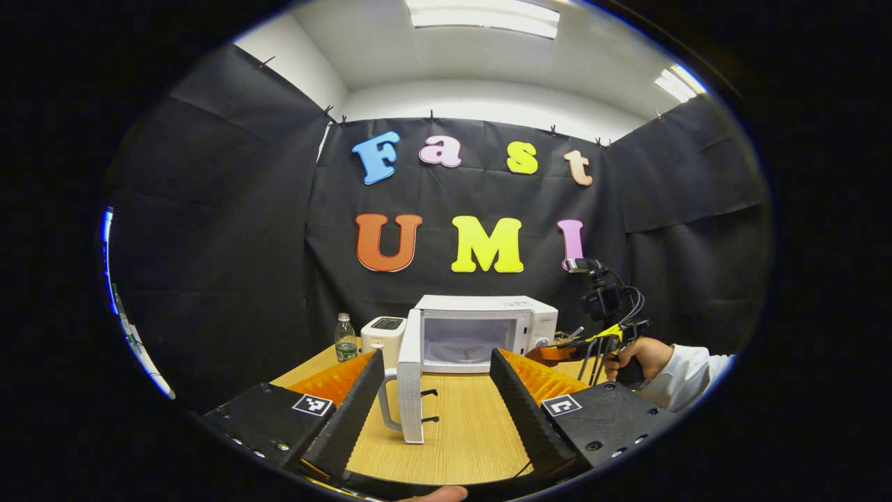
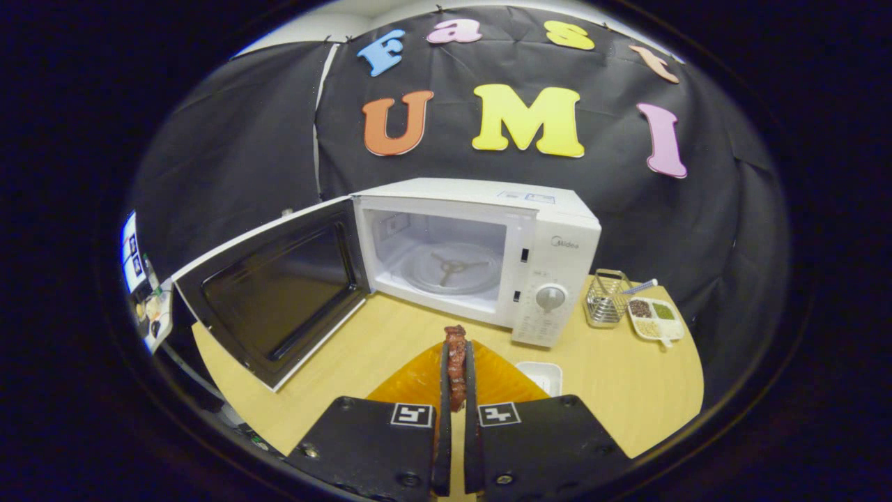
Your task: Open the microwave oven with the left hand, put the food in, and close the microwave oven.
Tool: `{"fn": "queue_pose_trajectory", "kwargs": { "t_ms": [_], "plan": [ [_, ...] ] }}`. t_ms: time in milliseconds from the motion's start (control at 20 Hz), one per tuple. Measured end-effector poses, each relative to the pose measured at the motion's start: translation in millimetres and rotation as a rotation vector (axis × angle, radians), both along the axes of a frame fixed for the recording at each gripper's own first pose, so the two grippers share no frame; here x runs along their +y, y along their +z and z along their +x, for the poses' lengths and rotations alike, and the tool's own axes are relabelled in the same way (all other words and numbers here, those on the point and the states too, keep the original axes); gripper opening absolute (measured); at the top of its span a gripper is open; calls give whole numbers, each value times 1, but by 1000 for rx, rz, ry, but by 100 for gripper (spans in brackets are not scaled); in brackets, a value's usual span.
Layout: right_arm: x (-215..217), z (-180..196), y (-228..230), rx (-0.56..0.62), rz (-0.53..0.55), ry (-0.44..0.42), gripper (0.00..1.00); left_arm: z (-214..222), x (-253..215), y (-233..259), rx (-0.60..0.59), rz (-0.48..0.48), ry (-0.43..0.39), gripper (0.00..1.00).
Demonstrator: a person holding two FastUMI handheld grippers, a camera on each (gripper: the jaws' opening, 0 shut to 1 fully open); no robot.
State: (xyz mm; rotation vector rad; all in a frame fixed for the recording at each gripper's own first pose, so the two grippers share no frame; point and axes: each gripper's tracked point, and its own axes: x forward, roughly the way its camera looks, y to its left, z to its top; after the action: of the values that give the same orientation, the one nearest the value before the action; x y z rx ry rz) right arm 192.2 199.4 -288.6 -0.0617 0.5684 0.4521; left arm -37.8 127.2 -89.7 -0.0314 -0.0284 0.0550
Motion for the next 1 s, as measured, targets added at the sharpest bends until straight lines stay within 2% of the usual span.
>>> {"fn": "queue_pose_trajectory", "kwargs": {
  "t_ms": [150,350,600,800,1000],
  "plan": [
    [27,39,-5,-45,65,-67,11,6,-3,-9,21,4,-29,92],
    [66,95,-13,-95,202,-181,11,11,12,-12,36,0,-24,92],
    [109,162,-52,-94,336,-335,11,22,33,-18,55,-17,-5,92],
    [124,194,-82,-42,474,-481,11,31,50,-26,66,-23,24,92],
    [131,215,-98,-15,557,-563,11,43,58,-45,129,-28,38,93]
  ]
}}
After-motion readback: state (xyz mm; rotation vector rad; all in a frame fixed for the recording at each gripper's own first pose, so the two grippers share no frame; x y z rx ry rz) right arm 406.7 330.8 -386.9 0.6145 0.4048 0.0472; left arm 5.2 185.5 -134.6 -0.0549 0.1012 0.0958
